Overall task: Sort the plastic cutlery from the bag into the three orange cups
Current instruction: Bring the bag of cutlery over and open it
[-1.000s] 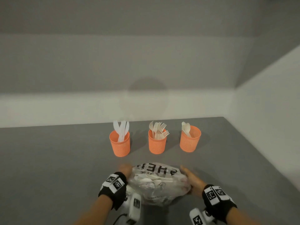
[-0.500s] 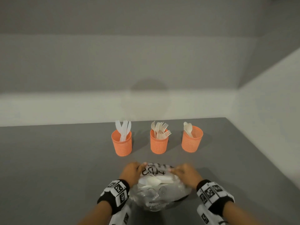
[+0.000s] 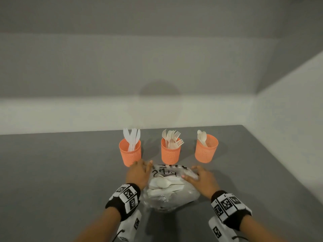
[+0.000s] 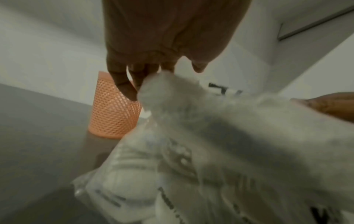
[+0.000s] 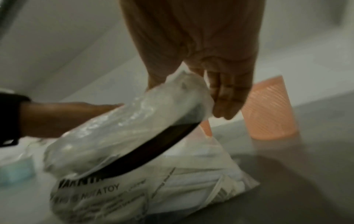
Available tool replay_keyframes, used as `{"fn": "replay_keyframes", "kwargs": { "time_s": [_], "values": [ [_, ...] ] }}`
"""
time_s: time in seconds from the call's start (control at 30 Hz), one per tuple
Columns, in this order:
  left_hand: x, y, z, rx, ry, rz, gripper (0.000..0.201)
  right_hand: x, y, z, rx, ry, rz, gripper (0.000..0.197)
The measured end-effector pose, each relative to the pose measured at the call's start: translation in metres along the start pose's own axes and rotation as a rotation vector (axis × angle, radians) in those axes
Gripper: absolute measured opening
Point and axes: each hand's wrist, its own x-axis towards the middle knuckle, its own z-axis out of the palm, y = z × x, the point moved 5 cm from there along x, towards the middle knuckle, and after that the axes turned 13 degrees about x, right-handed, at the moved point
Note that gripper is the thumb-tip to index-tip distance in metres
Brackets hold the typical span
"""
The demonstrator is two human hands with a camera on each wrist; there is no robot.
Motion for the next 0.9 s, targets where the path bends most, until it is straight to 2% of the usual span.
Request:
{"fn": "replay_keyframes", "kwargs": {
  "time_s": [0.03, 0.07, 0.13, 0.17, 0.23, 0.3, 0.4, 0.5, 0.6, 0.7, 0.77, 0.83, 0.9],
  "values": [
    [-0.003, -0.005, -0.005, 0.027, 0.013, -0.034, 0.044, -0.003, 0.000, -0.004, -0.125, 0.011, 0.006, 0.059],
    [-0.005, -0.012, -0.008, 0.067, -0.028, -0.068, 0.048, -0.005, 0.001, -0.007, -0.246, 0.003, 0.031, 0.063],
    [-0.015, -0.024, -0.008, 0.149, -0.213, -0.116, 0.055, -0.008, 0.009, -0.011, -0.386, -0.088, 0.141, 0.060],
    [-0.024, -0.028, -0.007, 0.126, -0.320, -0.144, 0.052, -0.010, 0.014, -0.011, -0.343, -0.155, 0.208, 0.056],
    [-0.041, -0.031, 0.000, -0.089, -0.494, -0.234, 0.039, -0.016, 0.020, -0.005, -0.039, -0.251, 0.333, 0.043],
    [-0.048, -0.032, 0.008, -0.354, -0.551, -0.350, 0.031, -0.023, 0.021, 0.003, 0.349, -0.270, 0.444, 0.027],
    [-0.047, -0.039, 0.018, -0.761, -0.469, -0.536, 0.019, -0.020, 0.027, 0.009, 0.762, -0.207, 0.537, 0.022],
    [-0.050, -0.046, 0.023, -1.259, -0.390, -0.711, 0.020, -0.019, 0.032, 0.011, 1.050, -0.177, 0.606, 0.012],
    [-0.057, -0.044, 0.027, -1.455, -0.409, -0.748, 0.023, -0.023, 0.033, 0.019, 1.211, -0.127, 0.637, 0.029],
    [-0.060, -0.038, 0.034, -1.342, -0.436, -0.728, 0.022, -0.025, 0.029, 0.037, 1.192, -0.112, 0.630, 0.036],
    [-0.055, -0.037, 0.031, -1.102, -0.386, -0.675, 0.026, -0.023, 0.024, 0.041, 1.016, -0.099, 0.600, 0.026],
    [-0.046, -0.040, 0.021, -0.671, -0.226, -0.509, 0.027, -0.017, 0.019, 0.034, 0.772, -0.074, 0.483, 0.018],
    [-0.039, -0.039, 0.005, -0.361, 0.033, -0.302, 0.016, -0.010, 0.016, 0.018, 0.448, 0.020, 0.230, 0.008]
  ]
}}
